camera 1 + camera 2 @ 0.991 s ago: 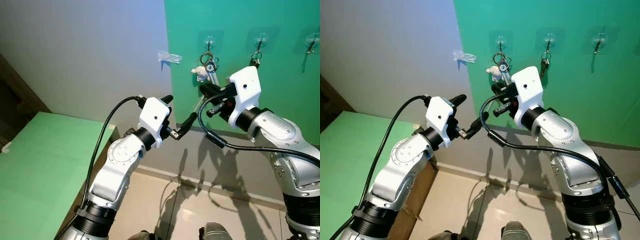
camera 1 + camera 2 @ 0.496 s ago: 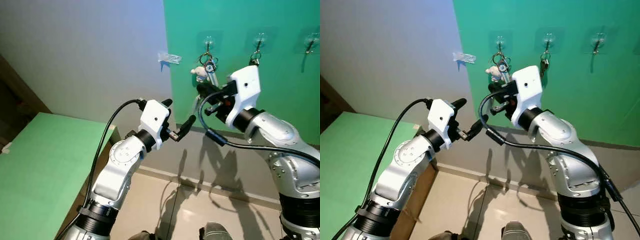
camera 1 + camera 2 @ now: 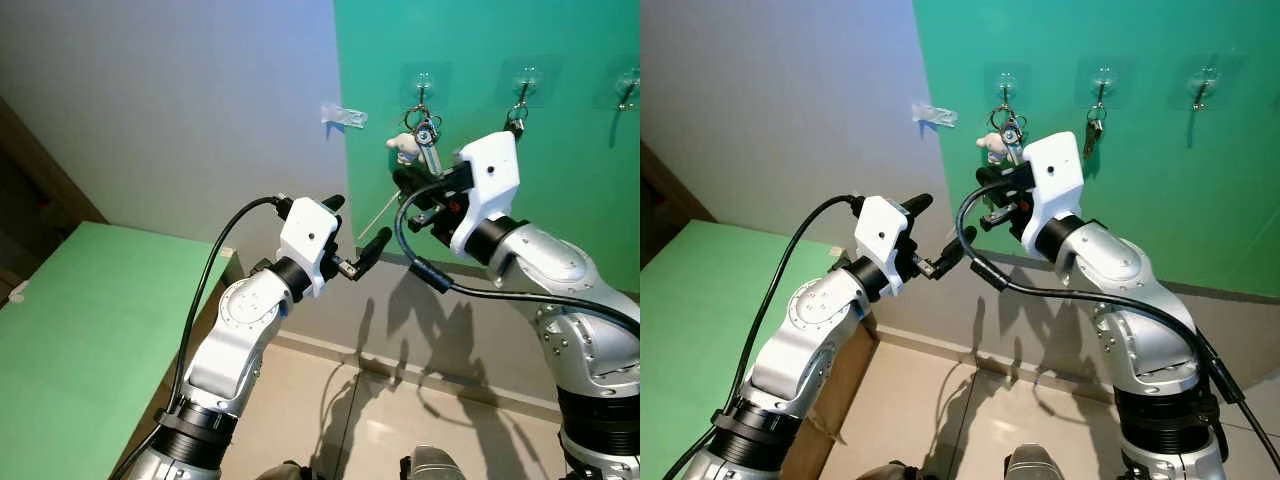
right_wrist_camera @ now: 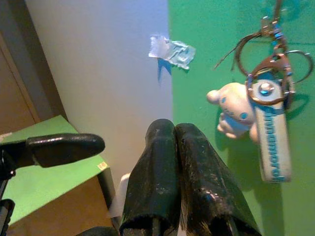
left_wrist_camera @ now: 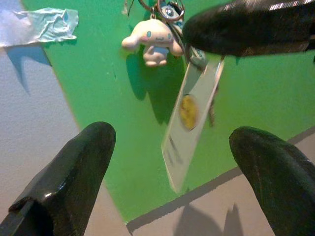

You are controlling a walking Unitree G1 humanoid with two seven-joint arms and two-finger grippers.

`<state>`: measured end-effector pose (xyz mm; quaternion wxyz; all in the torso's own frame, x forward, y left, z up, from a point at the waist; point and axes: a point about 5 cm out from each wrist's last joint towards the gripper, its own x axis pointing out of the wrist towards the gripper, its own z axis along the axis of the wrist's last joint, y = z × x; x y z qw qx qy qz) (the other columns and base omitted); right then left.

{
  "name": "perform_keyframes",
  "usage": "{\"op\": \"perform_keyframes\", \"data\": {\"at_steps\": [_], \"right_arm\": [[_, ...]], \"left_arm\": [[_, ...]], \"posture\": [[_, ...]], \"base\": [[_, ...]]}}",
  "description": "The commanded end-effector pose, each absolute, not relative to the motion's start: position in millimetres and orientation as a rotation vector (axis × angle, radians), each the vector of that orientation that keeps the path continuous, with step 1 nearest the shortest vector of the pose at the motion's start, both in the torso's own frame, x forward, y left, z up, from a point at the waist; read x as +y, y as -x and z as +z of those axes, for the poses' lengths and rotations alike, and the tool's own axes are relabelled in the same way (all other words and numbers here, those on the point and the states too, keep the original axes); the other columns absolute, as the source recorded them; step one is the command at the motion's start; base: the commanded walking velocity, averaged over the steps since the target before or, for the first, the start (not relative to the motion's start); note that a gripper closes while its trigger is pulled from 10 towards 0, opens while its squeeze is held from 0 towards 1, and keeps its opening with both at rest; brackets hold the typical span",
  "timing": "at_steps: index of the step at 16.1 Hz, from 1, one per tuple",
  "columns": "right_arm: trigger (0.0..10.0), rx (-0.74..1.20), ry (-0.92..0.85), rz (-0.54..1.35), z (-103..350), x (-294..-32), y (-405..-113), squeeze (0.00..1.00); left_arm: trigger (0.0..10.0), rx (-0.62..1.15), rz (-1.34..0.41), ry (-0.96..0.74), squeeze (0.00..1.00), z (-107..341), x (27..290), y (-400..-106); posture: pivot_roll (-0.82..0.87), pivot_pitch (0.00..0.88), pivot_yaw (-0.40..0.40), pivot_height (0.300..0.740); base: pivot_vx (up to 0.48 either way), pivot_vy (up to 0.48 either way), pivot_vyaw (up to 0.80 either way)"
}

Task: Hang keys on a hook

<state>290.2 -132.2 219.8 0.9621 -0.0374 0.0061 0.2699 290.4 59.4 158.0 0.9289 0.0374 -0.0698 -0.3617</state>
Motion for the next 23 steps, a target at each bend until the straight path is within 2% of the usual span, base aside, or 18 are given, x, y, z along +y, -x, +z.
{"op": "perform_keyframes", "data": {"at_steps": [1,23], "right_arm": [[0.0,0.004,0.084,0.573,220,-124,-286,0.00],[0.0,0.027,0.032,0.668,218,-107,-267,0.00]], "left_arm": [[10.0,-0.145,-0.724,-0.086,0.00,158,62,-293],[10.0,-0.142,-0.697,-0.092,0.00,158,64,-298]], "posture": [[-0.30,0.036,0.164,0.720],[-0.31,0.050,0.168,0.720]], "base": [[0.000,0.000,0.00],[0.000,0.000,0.00]]}}
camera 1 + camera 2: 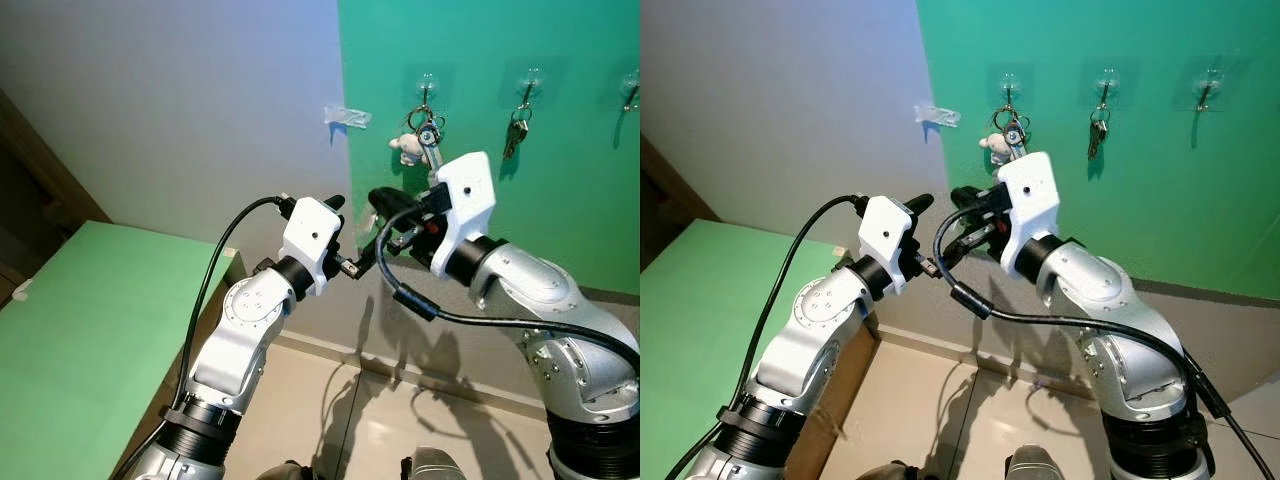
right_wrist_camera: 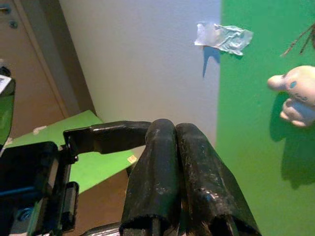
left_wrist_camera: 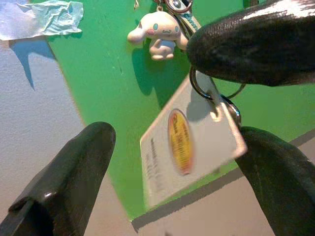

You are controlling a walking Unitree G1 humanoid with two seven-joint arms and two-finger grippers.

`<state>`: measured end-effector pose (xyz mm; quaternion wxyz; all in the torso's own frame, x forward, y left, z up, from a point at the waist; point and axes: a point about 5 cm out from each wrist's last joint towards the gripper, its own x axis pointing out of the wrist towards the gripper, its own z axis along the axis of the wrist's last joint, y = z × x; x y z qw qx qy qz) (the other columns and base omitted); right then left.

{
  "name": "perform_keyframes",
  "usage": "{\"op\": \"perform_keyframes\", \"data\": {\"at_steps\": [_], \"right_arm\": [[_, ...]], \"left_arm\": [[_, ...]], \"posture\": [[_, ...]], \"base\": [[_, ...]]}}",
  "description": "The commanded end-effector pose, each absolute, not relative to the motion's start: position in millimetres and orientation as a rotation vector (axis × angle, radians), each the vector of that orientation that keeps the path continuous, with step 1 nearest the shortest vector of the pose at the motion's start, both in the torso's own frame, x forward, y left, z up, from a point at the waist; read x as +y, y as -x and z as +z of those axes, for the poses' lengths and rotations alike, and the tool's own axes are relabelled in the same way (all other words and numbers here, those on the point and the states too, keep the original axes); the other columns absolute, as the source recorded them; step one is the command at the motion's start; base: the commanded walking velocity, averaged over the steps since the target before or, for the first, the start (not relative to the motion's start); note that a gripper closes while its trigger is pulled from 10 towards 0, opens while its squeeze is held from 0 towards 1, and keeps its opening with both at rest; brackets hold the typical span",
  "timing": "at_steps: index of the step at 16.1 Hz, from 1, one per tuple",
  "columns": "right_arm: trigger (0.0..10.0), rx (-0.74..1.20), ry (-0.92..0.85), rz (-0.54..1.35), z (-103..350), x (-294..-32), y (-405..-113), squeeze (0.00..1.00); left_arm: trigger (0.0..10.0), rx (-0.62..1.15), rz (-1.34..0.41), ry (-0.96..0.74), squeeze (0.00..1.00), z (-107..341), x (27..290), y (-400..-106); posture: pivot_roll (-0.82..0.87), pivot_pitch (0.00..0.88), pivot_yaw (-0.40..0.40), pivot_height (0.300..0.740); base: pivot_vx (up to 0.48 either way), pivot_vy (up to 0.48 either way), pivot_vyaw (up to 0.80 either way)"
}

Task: Hang keys on a hook

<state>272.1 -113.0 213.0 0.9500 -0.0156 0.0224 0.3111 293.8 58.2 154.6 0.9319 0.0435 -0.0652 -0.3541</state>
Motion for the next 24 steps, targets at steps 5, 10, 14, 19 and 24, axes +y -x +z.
{"op": "perform_keyframes", "data": {"at_steps": [5,10,14,19,24], "right_arm": [[0.0,0.025,0.032,0.685,218.2,-104.1,-265.5,0.00],[0.0,0.022,0.030,0.695,219.0,-102.4,-264.5,0.00],[0.0,0.018,0.034,0.701,219.0,-99.7,-264.2,0.00],[0.0,0.015,0.030,0.707,219.8,-97.5,-264.5,0.00],[0.0,0.016,0.027,0.704,219.2,-96.6,-264.7,0.00]], "left_arm": [[10.0,-0.146,-0.693,-0.082,0.00,159.6,64.1,-299.6],[0.0,-0.140,-0.699,-0.072,0.00,158.6,63.4,-299.5],[0.0,-0.154,-0.751,-0.060,0.00,159.7,59.5,-296.7],[0.0,-0.160,-0.775,-0.054,0.00,159.4,59.6,-295.0],[0.0,-0.156,-0.801,-0.053,0.00,159.5,58.7,-293.3]], "posture": [[-0.31,0.049,0.168,0.720],[-0.30,0.050,0.169,0.720],[-0.31,0.048,0.171,0.720],[-0.30,0.049,0.170,0.720],[-0.30,0.050,0.171,0.720]], "base": [[0.000,0.000,0.00],[0.000,0.000,0.00],[0.000,0.000,0.00],[0.000,0.000,0.00],[0.000,0.000,0.00]]}}
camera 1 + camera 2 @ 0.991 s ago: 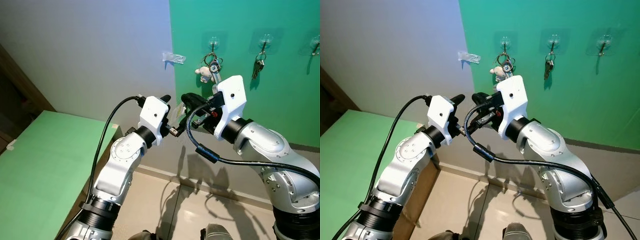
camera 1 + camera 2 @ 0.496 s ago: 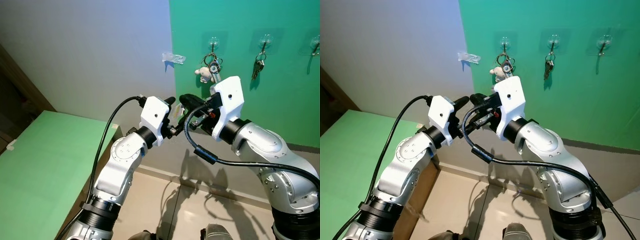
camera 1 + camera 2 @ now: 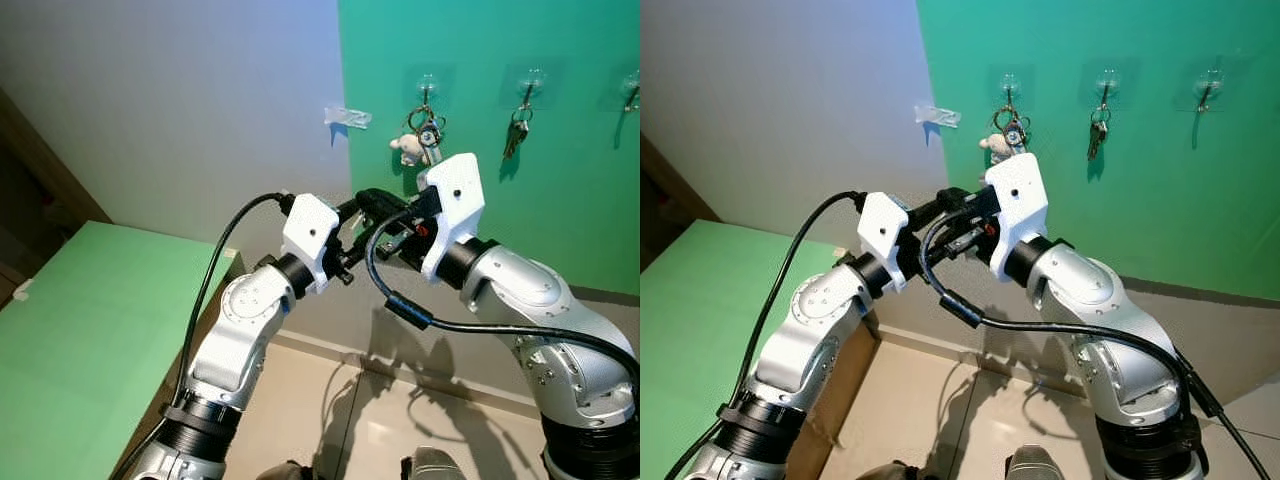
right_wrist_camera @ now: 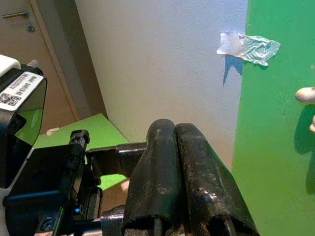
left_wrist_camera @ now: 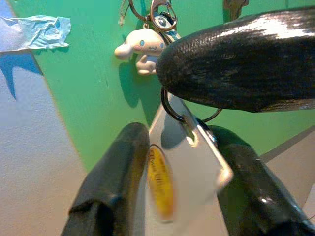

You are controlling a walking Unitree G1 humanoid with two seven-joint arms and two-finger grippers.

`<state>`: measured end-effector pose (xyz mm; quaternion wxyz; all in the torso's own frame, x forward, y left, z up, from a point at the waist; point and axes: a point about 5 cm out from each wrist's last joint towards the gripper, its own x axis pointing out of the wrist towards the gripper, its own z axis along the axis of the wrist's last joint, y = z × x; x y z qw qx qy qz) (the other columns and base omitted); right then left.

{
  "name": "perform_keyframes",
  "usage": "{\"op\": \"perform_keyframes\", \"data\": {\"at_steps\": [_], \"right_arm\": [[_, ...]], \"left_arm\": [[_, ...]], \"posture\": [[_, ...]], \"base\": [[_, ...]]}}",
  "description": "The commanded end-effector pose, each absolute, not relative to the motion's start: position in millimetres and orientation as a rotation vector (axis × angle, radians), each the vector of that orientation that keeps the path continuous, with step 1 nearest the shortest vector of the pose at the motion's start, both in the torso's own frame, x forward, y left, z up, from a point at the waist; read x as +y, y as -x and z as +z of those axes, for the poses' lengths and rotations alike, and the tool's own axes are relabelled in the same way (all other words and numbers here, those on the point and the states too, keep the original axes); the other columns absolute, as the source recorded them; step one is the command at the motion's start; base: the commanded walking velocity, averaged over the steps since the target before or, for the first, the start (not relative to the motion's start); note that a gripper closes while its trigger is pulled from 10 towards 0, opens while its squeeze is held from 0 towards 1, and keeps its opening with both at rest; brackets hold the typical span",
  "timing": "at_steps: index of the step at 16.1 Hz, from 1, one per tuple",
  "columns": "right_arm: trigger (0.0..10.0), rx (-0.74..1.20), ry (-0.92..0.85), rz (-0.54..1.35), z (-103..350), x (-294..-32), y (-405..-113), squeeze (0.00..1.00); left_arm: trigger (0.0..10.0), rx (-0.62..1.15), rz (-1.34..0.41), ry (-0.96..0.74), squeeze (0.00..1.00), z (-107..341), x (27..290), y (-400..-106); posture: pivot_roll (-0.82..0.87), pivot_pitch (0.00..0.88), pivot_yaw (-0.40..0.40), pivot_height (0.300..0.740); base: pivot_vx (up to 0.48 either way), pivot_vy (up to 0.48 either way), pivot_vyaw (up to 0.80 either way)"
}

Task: Hang keys on a hook

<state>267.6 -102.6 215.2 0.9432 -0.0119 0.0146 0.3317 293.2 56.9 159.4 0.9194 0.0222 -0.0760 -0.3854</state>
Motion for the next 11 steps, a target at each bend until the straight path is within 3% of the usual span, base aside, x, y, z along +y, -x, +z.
{"op": "perform_keyframes", "data": {"at_steps": [1,9,10,11], "right_arm": [[0.0,0.016,0.027,0.702,219,-97,-265,0.00],[0.0,0.022,0.016,0.685,220,-100,-267,0.00],[1.7,0.038,0.020,0.662,218,-102,-270,0.00],[10.0,0.064,0.029,0.632,215,-105,-274,0.00]], "left_arm": [[0.0,-0.154,-0.800,-0.052,0.00,159,59,-293],[0.0,-0.135,-0.735,0.011,0.00,163,74,-304],[0.0,-0.139,-0.739,0.018,0.00,164,75,-304],[0.0,-0.141,-0.740,0.030,0.00,165,75,-304]], "posture": [[-0.30,0.048,0.172,0.720],[-0.30,0.029,0.170,0.720],[-0.30,0.029,0.170,0.720],[-0.30,0.029,0.170,0.720]], "base": [[0.000,0.000,0.00],[0.000,0.000,0.00],[0.000,0.000,0.00],[0.000,0.000,0.00]]}}
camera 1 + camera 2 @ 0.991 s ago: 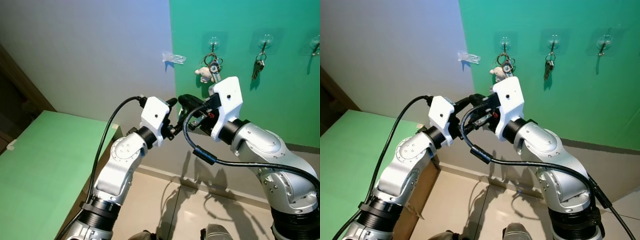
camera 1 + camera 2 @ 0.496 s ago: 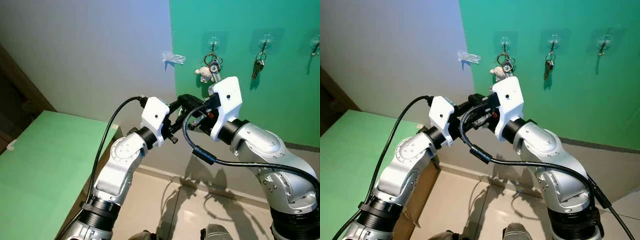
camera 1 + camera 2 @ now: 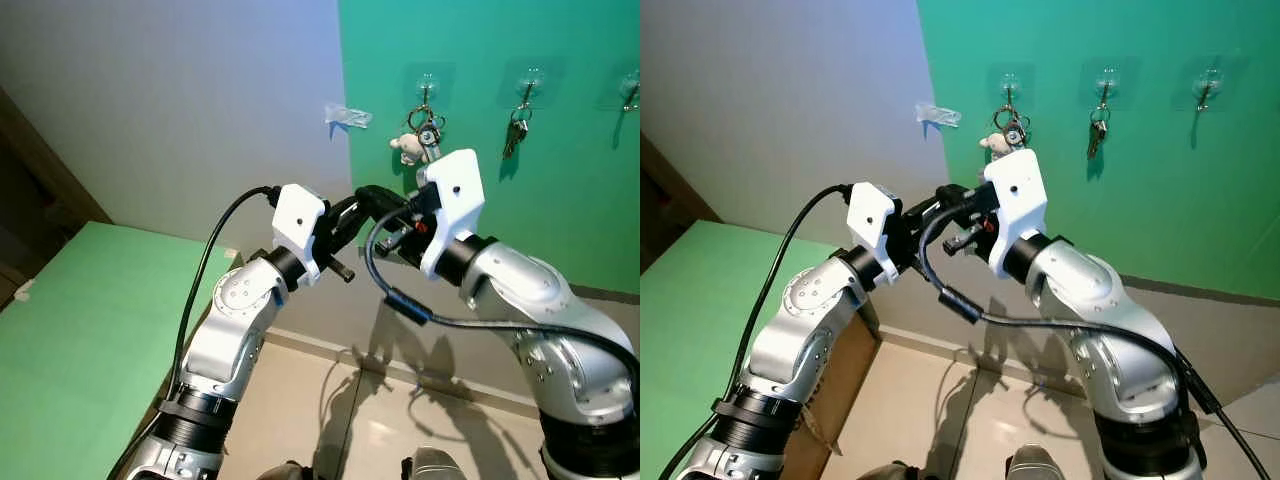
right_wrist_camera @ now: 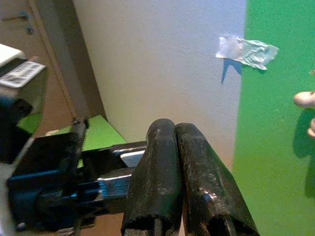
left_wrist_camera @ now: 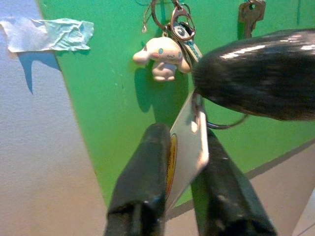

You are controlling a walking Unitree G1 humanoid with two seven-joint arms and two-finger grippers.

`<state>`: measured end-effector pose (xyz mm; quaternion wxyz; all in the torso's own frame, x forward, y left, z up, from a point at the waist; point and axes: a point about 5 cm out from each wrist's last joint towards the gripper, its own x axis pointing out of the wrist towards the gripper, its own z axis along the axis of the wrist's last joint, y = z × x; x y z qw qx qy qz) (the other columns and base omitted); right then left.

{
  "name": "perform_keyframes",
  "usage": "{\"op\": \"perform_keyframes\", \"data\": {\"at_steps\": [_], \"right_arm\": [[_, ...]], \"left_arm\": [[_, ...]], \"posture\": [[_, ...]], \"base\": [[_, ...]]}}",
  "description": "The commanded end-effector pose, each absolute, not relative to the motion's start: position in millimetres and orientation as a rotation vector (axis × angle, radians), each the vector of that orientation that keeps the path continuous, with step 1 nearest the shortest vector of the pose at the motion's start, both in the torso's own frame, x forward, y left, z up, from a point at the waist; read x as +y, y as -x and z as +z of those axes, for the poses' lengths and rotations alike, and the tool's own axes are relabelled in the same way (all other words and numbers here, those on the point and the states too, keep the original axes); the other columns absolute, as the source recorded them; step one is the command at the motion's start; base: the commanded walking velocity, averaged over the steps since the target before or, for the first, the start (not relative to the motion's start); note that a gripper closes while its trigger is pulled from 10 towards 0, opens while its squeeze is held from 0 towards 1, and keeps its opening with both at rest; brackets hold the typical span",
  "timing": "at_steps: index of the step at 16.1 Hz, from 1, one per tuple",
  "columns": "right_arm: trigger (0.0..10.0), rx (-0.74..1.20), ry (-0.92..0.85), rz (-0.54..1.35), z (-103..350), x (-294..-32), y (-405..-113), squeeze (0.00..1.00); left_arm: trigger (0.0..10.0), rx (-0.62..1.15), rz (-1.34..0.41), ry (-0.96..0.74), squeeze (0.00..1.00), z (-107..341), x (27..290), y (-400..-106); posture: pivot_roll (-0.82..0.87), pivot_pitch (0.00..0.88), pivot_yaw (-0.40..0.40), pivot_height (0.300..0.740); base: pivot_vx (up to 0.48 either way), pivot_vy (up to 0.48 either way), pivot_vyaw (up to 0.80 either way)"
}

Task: Hang keys on a hook

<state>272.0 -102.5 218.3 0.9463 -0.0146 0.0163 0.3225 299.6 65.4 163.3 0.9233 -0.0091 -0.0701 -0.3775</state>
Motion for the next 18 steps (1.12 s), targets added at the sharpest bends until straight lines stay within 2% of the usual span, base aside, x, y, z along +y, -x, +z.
{"op": "perform_keyframes", "data": {"at_steps": [1,2,3,9,13,15,16,17,18], "right_arm": [[10.0,0.075,0.032,0.613,213,-107,-277,0.00],[10.0,0.070,0.028,0.600,213,-108,-279,0.00],[10.0,0.068,0.034,0.584,213,-109,-280,1.00],[10.0,0.022,0.032,0.550,220,-112,-284,1.00],[10.0,0.005,0.037,0.458,217,-128,-293,1.00],[10.0,0.021,0.100,0.438,205,-132,-293,1.00],[10.0,0.056,0.130,0.413,192,-139,-294,0.00],[10.0,0.082,0.134,0.382,184,-148,-295,0.00],[10.0,0.114,0.171,0.303,173,-171,-298,0.00]], "left_arm": [[0.0,-0.141,-0.744,0.033,0.00,165,75,-304],[0.0,-0.140,-0.749,0.035,0.00,165,74,-303],[0.0,-0.140,-0.756,0.039,0.00,165,74,-302],[0.0,-0.145,-0.814,0.038,0.00,167,70,-300],[0.0,-0.163,-0.996,0.086,0.00,178,64,-296],[0.0,-0.150,-1.058,0.094,0.00,178,61,-293],[0.0,-0.135,-1.082,0.083,0.00,175,61,-292],[0.0,-0.128,-1.085,0.080,0.00,174,63,-292],[0.0,-0.116,-1.069,0.070,0.00,172,67,-293]], "posture": [[-0.30,0.022,0.165,0.720],[-0.30,0.022,0.165,0.720],[-0.30,0.021,0.165,0.720],[-0.30,0.026,0.168,0.720],[-0.29,0.035,0.169,0.720],[-0.29,0.036,0.170,0.720],[-0.29,0.036,0.170,0.720],[-0.29,0.041,0.170,0.720],[-0.29,0.045,0.171,0.720]], "base": [[0.000,0.000,0.00],[0.000,0.000,0.00],[0.000,0.000,0.00],[0.000,0.000,0.00],[0.000,0.000,0.00],[0.000,0.000,0.00],[0.000,0.000,0.00],[0.000,0.000,0.00],[0.000,0.000,0.00]]}}
